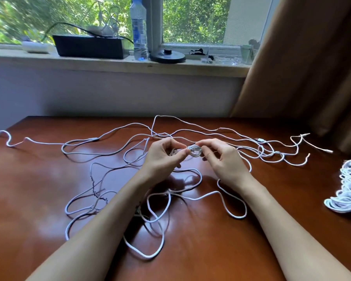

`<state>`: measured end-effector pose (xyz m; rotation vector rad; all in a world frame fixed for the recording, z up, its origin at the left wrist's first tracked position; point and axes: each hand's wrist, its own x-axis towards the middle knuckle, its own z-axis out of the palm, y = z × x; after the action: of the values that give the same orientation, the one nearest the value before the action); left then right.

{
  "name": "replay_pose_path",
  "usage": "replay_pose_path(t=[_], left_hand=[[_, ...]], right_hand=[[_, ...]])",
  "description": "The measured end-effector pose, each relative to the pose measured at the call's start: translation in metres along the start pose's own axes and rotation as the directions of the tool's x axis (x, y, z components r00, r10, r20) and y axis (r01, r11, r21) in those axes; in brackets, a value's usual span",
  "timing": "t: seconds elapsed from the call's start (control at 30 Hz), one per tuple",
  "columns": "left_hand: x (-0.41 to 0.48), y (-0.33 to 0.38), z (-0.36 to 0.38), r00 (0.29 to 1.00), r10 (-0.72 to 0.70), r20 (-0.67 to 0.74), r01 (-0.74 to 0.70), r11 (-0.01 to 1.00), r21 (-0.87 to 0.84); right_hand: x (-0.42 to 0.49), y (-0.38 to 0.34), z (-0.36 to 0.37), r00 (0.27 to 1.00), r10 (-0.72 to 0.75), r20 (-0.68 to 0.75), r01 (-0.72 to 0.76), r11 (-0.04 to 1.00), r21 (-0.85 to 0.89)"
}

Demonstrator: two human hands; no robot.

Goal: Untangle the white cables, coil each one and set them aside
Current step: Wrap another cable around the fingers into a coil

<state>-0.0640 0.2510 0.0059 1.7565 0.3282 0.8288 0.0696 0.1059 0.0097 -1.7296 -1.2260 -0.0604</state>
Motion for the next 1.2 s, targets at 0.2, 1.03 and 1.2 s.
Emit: replay_pose_path(t=[0.2, 1.03, 1.2], left_hand=[[0.001, -0.002, 0.0, 1.0, -0.002, 0.022, 0.002, 1.0, -0.001], [0.036, 0.029, 0.056, 0.898, 0.138, 0.418, -0.343, 0.815, 0.468], [0.044, 0.046, 0.104, 0.867, 0.15, 0.475, -0.416, 0.743, 0.524]], right_hand=[[0.002, 0.003, -0.003, 0.996, -0.087, 0.011, 0.088, 0.992, -0.086], [-0.025, 0.017, -0.102, 0.999, 0.037, -0.004, -0.037, 0.97, -0.239], [-0.041, 0.026, -0.144, 0.995, 0.079, -0.053, -0.092, 0.944, -0.317]])
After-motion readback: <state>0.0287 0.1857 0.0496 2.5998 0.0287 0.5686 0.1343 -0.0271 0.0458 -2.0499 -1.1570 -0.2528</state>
